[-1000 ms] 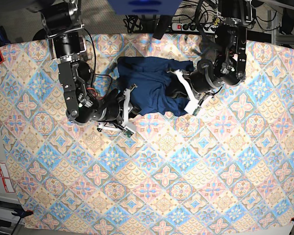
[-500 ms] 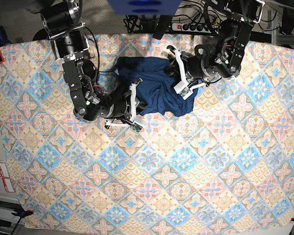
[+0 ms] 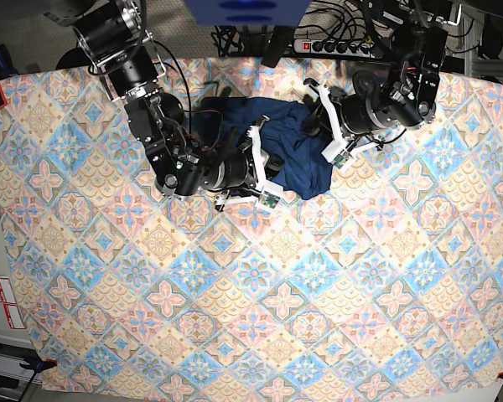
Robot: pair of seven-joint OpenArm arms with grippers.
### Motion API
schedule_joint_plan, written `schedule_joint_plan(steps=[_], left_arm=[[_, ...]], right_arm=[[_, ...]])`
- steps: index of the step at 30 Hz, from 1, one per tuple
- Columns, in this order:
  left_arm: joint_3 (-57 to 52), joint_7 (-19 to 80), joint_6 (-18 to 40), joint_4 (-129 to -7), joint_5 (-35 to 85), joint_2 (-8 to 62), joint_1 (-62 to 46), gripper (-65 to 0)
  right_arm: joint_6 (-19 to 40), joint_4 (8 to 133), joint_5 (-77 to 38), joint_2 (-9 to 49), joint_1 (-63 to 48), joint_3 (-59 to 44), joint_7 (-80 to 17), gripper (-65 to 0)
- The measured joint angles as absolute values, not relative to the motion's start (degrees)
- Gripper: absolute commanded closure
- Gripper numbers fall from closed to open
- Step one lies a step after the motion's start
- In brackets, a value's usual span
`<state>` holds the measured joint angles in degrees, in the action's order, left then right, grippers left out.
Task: Fold the T-shirt properly
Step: 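Bring both grippers together over the shirt bundle and press it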
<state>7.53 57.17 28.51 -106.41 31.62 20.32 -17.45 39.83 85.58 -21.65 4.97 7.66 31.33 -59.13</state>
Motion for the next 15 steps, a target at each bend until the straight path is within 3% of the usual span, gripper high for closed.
schedule_joint_plan(steps=[8, 15], left_arm=[[-1.4, 57.0, 28.6, -106.3, 30.3, 16.0, -17.1, -1.6], [-2.4, 56.6, 28.8, -98.8, 23.3, 10.5, -14.3, -1.6]], right_arm=[[39.7, 81.1, -21.4, 4.7, 13.3, 32.2, -57.8, -8.2], [39.8, 71.8, -21.4, -0.6, 15.4, 32.3, -57.5, -8.2]])
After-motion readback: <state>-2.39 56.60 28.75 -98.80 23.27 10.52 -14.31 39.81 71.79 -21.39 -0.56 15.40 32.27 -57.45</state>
